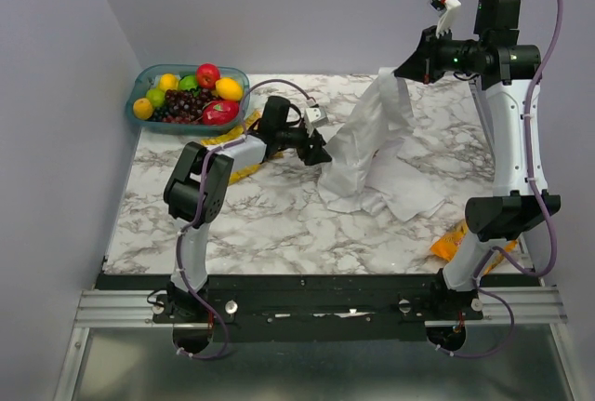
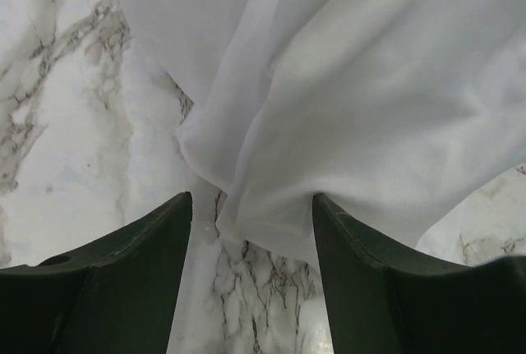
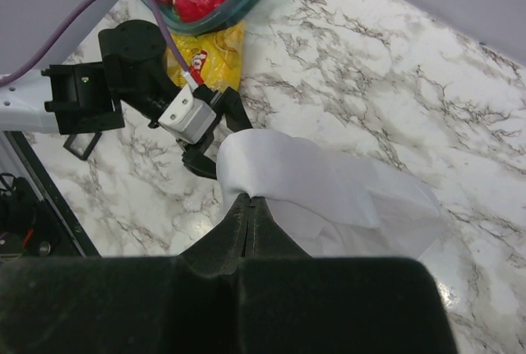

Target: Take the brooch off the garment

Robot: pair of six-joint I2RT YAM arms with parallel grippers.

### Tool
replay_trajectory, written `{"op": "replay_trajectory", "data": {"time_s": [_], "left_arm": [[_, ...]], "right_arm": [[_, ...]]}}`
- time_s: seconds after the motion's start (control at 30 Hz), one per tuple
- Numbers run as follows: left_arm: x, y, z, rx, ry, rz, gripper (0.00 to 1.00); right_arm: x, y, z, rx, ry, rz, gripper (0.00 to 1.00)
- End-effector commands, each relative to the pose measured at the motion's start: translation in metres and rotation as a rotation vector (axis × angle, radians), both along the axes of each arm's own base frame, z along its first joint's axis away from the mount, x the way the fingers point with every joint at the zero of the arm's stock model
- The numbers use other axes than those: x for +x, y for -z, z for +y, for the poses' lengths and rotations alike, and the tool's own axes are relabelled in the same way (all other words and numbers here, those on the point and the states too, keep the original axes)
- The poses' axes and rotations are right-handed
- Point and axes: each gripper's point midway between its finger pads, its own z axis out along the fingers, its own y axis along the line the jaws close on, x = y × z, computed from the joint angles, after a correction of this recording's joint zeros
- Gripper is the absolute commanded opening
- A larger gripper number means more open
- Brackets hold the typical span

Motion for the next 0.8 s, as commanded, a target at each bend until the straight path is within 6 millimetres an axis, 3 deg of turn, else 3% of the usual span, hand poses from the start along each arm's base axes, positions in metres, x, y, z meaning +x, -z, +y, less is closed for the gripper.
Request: {"op": "replay_trajectory", "data": {"time_s": [0.0, 0.13, 0.23, 0.27, 0.33, 0.37, 0.43, 0.53, 0.57, 0.63, 0.77], "left_arm": [[0.026, -0.017, -0.014, -0.070, -0.067, -0.060, 0.64], [0.021, -0.021, -0.015, -0.078, -0.052, -0.037, 0.56], [0.011, -0.022, -0.014, -0.076, -0.017, 0.003, 0.38], [0.008, -0.025, -0.015, -0.076, -0.010, 0.004, 0.25], [0.005, -0.025, -0.011, -0.061, -0.010, -0.004, 0.12], [0.006, -0.031, -0.008, -0.059, -0.018, -0.022, 0.00], [0.009, -0.034, -0.002, -0.052, -0.037, -0.036, 0.00], [0.025, -0.057, 0.018, -0.053, -0.102, -0.077, 0.00], [0.035, -0.075, 0.031, -0.060, -0.145, -0.114, 0.00], [0.046, -0.101, 0.046, -0.080, -0.190, -0.159, 0.00], [0.059, -0.185, 0.084, -0.141, -0.288, -0.291, 0.00]], "right_arm": [[-0.007, -0.012, -0.003, 0.002, 0.020, -0.020, 0.01], [-0.005, -0.010, -0.002, 0.003, 0.019, -0.015, 0.01], [-0.001, -0.008, -0.002, 0.004, 0.018, -0.013, 0.01], [0.000, -0.008, -0.002, 0.006, 0.021, -0.012, 0.01], [0.004, -0.005, -0.002, 0.007, 0.023, -0.008, 0.01], [0.005, -0.006, -0.003, 0.008, 0.023, -0.013, 0.01], [0.011, -0.004, -0.003, 0.003, 0.029, -0.014, 0.01], [0.021, -0.016, -0.011, -0.011, 0.061, -0.069, 0.01], [0.028, -0.015, -0.013, -0.013, 0.074, -0.075, 0.00], [0.042, -0.033, -0.022, -0.005, 0.127, -0.143, 0.00], [0.060, -0.062, -0.048, 0.013, 0.247, -0.262, 0.00]]}}
